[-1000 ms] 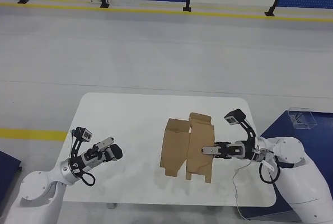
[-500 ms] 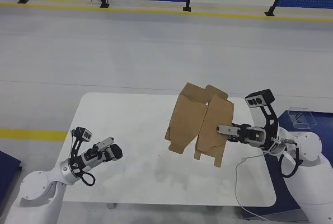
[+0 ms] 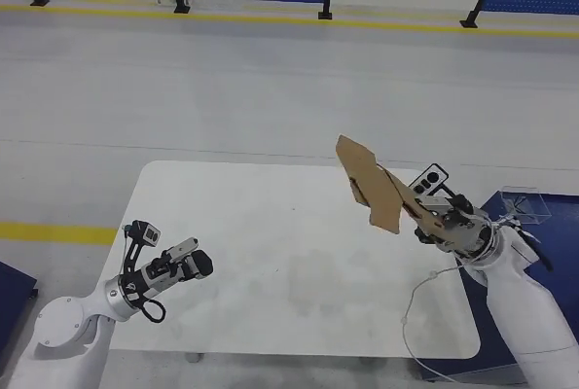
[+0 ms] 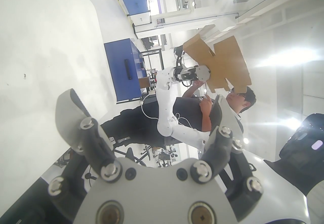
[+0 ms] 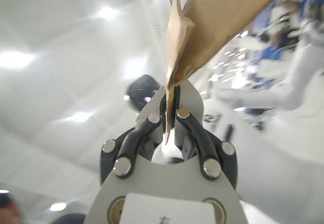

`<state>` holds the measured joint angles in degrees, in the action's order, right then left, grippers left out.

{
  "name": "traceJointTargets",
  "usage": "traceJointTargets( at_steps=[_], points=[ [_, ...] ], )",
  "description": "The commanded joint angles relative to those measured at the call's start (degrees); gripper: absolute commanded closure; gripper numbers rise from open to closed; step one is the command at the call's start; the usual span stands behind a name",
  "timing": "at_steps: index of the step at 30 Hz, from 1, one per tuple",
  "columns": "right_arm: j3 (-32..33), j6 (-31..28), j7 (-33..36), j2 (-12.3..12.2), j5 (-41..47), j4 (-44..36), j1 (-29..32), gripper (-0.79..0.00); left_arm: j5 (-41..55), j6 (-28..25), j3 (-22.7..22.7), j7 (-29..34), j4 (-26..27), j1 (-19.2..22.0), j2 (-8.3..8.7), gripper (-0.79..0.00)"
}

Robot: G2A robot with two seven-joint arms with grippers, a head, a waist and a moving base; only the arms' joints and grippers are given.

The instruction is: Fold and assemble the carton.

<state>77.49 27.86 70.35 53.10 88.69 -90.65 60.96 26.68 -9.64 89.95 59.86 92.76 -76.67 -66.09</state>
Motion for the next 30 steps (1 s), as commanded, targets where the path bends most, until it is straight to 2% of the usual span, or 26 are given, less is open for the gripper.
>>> traceJointTargets(
  at_steps=[1,6,10,14,18,20,21,23,26,30],
  points=[
    [-2.2,10.8,-4.7,0.2,9.7,-0.5,0.1,0.0,0.0,0.0,0.0,0.0,0.0,0.0,0.0,-0.785],
    [-6.6,29.4,-23.3,0.2,40.6,2.7,1.5,0.0,0.0,0.0,0.0,0.0,0.0,0.0,0.0,-0.785],
    [-14.6,30.1,-35.7,-0.4,63.0,2.4,2.0,0.0,0.0,0.0,0.0,0.0,0.0,0.0,0.0,-0.785],
    [-19.5,30.1,-52.3,-2.0,87.3,1.1,1.4,0.0,0.0,0.0,0.0,0.0,0.0,0.0,0.0,-0.785],
    [-19.8,30.1,-53.3,-2.8,87.3,0.1,2.0,0.0,0.0,0.0,0.0,0.0,0.0,0.0,0.0,-0.785],
    [-16.6,30.1,-54.8,-3.4,86.1,0.7,0.6,0.0,0.0,0.0,0.0,0.0,0.0,0.0,0.0,-0.785],
    [-13.3,30.1,-53.9,-3.7,81.3,1.8,-0.2,0.0,0.0,0.0,0.0,0.0,0.0,0.0,0.0,-0.785],
    [-7.3,30.0,-47.5,-3.5,66.3,2.5,0.0,0.0,0.0,0.0,0.0,0.0,0.0,0.0,0.0,-0.785],
    [-1.7,20.3,-30.0,-2.4,41.6,-0.1,2.5,0.0,0.0,0.0,0.0,0.0,0.0,0.0,0.0,-0.785],
    [1.2,-2.4,-8.8,-1.8,12.7,0.7,5.0,0.0,0.0,0.0,0.0,0.0,0.0,0.0,0.0,-0.785]
  ],
)
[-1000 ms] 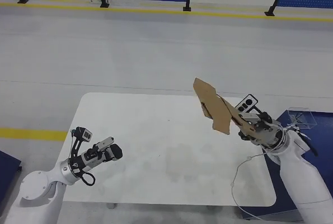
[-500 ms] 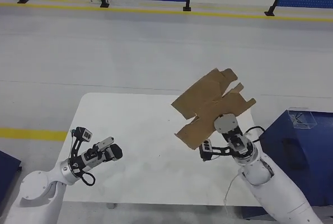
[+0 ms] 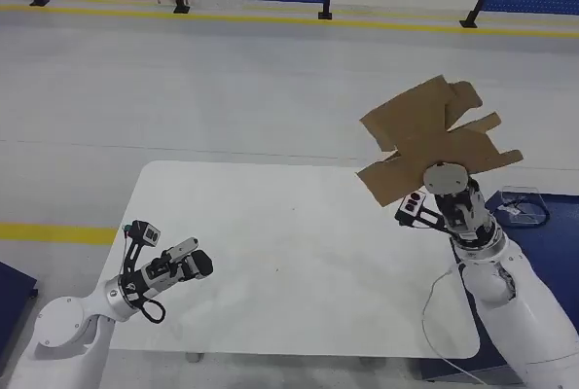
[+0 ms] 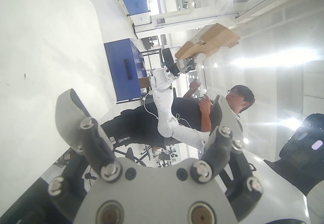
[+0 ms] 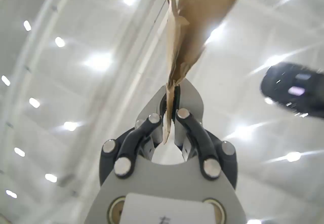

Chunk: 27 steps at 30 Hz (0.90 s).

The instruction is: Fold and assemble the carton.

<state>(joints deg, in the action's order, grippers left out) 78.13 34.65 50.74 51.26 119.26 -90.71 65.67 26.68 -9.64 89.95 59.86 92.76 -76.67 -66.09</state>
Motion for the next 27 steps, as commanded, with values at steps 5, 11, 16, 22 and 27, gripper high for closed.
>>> traceJointTargets(
  at_steps=[5,11,16,22,27],
  points=[
    [2.9,-30.8,22.3,0.7,-31.7,2.9,0.7,0.0,0.0,0.0,0.0,0.0,0.0,0.0,0.0,-0.785],
    [5.5,-54.1,28.8,1.4,-43.9,1.8,3.5,0.0,0.0,0.0,0.0,0.0,0.0,0.0,0.0,-0.785],
    [7.1,-66.0,22.2,2.1,-57.8,-1.9,6.6,0.0,0.0,0.0,0.0,0.0,0.0,0.0,0.0,-0.785],
    [6.9,-66.6,21.6,2.2,-59.0,-2.3,7.0,0.0,0.0,0.0,0.0,0.0,0.0,0.0,0.0,-0.785],
    [6.9,-66.6,21.6,2.2,-59.0,-2.3,7.0,0.0,0.0,0.0,0.0,0.0,0.0,0.0,0.0,-0.785]
  ],
)
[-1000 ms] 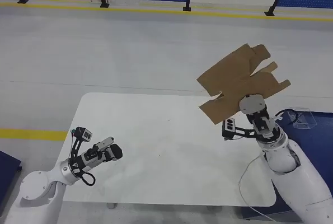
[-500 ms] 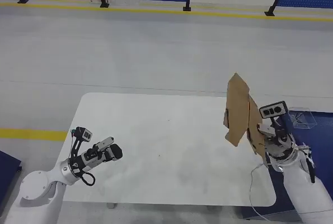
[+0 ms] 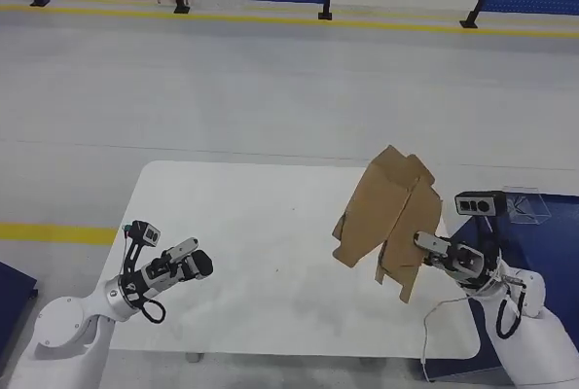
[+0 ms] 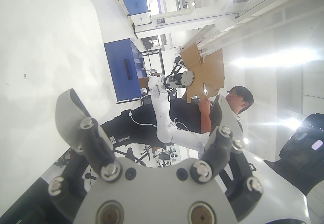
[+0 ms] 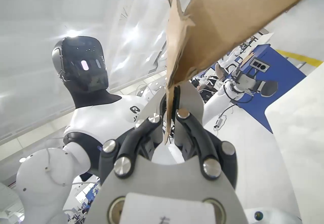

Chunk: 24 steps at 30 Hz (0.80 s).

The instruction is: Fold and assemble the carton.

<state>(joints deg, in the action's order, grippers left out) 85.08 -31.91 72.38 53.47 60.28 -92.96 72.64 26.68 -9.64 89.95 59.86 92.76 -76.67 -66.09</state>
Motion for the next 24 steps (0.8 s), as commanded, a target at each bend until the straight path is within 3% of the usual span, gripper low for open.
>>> traceJointTargets(
  at_steps=[1,3,5,10,13,18,20,24],
  points=[
    [0.0,0.0,0.0,0.0,0.0,0.0,0.0,0.0,0.0,0.0,0.0,0.0,0.0,0.0,0.0,-0.785],
    [0.1,0.1,-0.5,0.0,-0.3,0.0,0.0,0.0,0.0,0.0,0.0,0.0,0.0,0.0,0.0,-0.785],
    [2.3,-5.2,-5.2,0.1,-6.2,-0.8,-0.4,0.0,0.0,0.0,0.0,0.0,0.0,0.0,0.0,-0.785],
    [8.2,-26.1,-27.9,1.5,-38.9,0.4,-2.3,0.0,0.0,0.0,0.0,0.0,0.0,0.0,0.0,-0.785],
    [13.2,-26.1,-45.8,3.7,-65.5,-3.7,-4.1,0.0,0.0,0.0,0.0,0.0,0.0,0.0,0.0,-0.785],
    [15.3,-24.7,-80.6,7.7,-107.8,-9.4,-3.0,0.0,0.0,0.0,0.0,0.0,0.0,0.0,0.0,-0.785],
    [14.8,-19.3,-95.5,8.7,-126.5,-12.0,-2.5,0.0,0.0,0.0,0.0,0.0,0.0,0.0,0.0,-0.785],
    [10.6,-1.4,-126.7,8.9,-159.5,-9.2,-0.2,0.0,0.0,0.0,0.0,0.0,0.0,0.0,0.0,-0.785]
  ],
)
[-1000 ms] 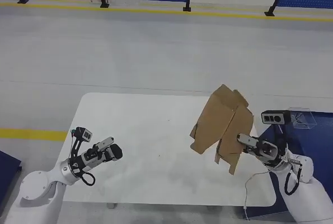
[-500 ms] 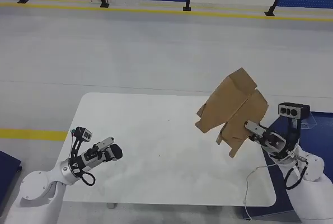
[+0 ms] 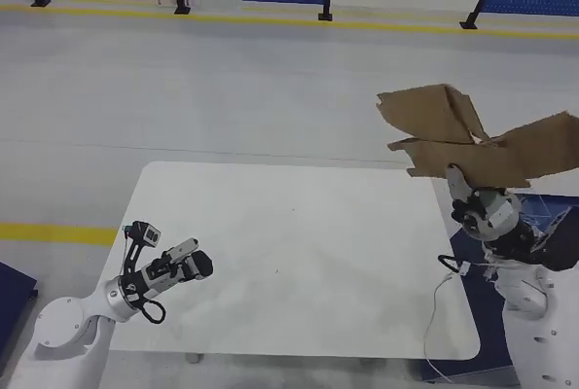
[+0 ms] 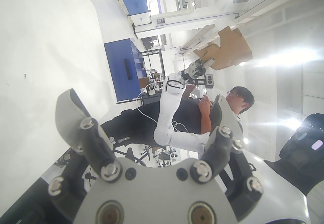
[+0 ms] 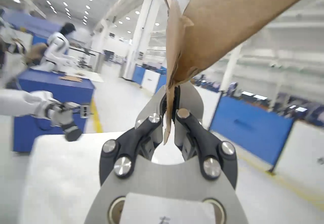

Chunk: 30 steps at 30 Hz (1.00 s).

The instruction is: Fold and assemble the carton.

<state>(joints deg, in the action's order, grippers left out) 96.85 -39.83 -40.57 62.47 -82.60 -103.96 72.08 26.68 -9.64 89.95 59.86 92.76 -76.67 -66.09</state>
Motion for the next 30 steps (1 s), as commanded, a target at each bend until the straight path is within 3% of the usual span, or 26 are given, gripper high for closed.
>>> traceJointTargets(
  at_steps=[1,3,5,7,10,16,23,24,30],
  points=[
    [-2.0,10.1,-18.9,-0.2,-20.9,3.6,0.3,0.0,0.0,0.0,0.0,0.0,0.0,0.0,0.0,-0.785],
    [-2.3,17.9,-25.6,-0.5,-28.8,5.9,-0.8,0.0,0.0,0.0,0.0,0.0,0.0,0.0,0.0,-0.785],
    [-2.4,31.4,-30.5,-1.1,-44.5,7.0,-1.2,0.0,0.0,0.0,0.0,0.0,0.0,0.0,0.0,-0.785],
    [-4.0,36.1,-32.9,-1.2,-47.7,10.2,-1.8,0.0,0.0,0.0,0.0,0.0,0.0,0.0,0.0,-0.785],
    [-5.8,39.5,-34.9,-1.2,-49.4,12.4,-2.4,0.0,0.0,0.0,0.0,0.0,0.0,0.0,0.0,-0.785],
    [-7.0,39.1,-35.3,-1.3,-45.7,12.3,-2.2,0.0,0.0,0.0,0.0,0.0,0.0,0.0,0.0,-0.785],
    [-5.7,15.5,-32.1,-1.7,-25.2,10.5,-2.8,0.0,0.0,0.0,0.0,0.0,0.0,0.0,0.0,-0.785],
    [-6.0,9.7,-31.1,-1.7,-21.0,10.3,-2.3,0.0,0.0,0.0,0.0,0.0,0.0,0.0,0.0,-0.785],
    [-6.2,-14.8,-9.1,-2.6,8.7,6.9,-0.9,0.0,0.0,0.0,0.0,0.0,0.0,0.0,0.0,-0.785]
  ],
)
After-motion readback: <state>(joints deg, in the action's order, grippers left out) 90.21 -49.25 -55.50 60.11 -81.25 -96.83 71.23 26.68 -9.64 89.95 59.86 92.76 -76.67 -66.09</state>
